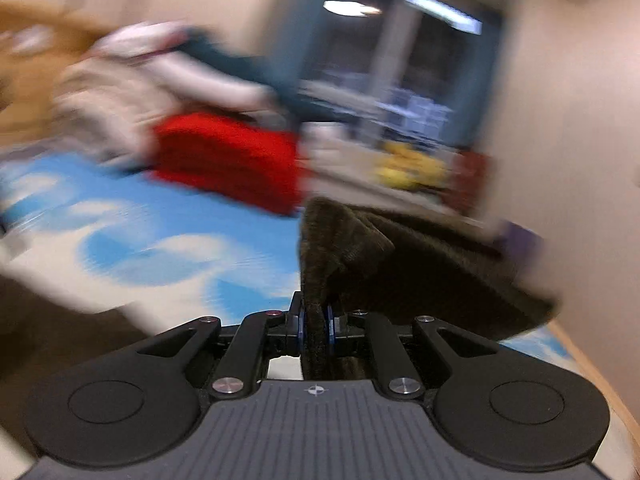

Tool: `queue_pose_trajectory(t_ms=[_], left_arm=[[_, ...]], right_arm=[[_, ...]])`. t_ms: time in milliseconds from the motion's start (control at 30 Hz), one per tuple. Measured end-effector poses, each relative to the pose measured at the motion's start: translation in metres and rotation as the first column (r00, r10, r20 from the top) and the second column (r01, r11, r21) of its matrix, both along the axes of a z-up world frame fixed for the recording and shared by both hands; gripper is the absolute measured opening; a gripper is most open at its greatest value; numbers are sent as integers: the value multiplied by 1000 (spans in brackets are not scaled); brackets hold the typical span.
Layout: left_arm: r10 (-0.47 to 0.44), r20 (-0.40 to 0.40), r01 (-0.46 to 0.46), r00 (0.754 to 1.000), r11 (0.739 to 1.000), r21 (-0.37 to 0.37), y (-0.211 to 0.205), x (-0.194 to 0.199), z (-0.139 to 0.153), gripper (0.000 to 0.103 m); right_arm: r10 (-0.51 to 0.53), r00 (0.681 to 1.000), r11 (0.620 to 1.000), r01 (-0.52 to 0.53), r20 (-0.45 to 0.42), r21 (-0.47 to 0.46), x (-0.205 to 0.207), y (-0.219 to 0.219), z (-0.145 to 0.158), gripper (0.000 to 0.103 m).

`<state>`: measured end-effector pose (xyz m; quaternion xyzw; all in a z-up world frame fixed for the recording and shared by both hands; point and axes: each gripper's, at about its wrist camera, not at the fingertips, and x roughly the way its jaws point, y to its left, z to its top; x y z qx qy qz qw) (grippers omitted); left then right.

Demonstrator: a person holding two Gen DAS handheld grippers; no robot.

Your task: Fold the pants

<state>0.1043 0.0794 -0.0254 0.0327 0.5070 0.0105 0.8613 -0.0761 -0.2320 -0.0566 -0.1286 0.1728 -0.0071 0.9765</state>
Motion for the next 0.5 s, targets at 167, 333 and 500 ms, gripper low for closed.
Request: queue_pose_trajectory(t_ms=[167,333,500], left_arm=[[19,-18,-19,1000,1000,-6,23,-8,-1,50],[15,-12,-15,1000,1000,12,40,-15,-2,50],[41,-18,-41,999,999,18,55,-20,-4,50]], right_arm=[[379,808,915,-399,-451,54,3,92,-91,31],[421,795,900,-426,-438,93,-9,97,-82,39],[283,886,958,-277,-366,71,12,73,-75,57]])
